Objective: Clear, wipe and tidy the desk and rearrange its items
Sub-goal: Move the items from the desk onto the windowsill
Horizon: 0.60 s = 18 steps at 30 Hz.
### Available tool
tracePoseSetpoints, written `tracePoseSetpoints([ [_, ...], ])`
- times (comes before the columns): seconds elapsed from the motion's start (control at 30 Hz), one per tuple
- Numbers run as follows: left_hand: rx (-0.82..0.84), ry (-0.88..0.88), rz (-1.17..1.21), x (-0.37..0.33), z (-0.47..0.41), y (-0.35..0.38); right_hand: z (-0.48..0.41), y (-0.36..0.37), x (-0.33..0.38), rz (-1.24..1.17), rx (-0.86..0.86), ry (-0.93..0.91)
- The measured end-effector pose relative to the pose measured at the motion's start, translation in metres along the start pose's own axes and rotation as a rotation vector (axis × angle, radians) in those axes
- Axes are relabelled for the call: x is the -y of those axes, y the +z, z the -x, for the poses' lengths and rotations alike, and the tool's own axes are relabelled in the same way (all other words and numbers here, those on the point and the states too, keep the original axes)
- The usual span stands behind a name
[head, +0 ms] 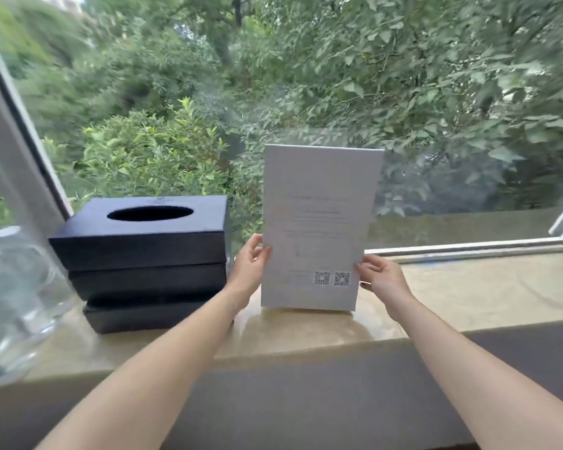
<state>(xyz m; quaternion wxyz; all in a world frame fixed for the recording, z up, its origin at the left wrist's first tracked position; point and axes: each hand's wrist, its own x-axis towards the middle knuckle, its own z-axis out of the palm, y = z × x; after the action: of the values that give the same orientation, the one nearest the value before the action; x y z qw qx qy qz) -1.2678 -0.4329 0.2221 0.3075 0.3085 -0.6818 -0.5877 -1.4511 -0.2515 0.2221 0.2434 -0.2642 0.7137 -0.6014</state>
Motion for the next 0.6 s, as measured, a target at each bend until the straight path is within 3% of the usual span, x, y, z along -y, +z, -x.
tracePoseSetpoints([
  [0.6, 0.015, -0.084, -0.143, 0.008, 0.031, 0.002, 0.014, -0.016, -0.013, 0.039, 0.069, 0.049],
])
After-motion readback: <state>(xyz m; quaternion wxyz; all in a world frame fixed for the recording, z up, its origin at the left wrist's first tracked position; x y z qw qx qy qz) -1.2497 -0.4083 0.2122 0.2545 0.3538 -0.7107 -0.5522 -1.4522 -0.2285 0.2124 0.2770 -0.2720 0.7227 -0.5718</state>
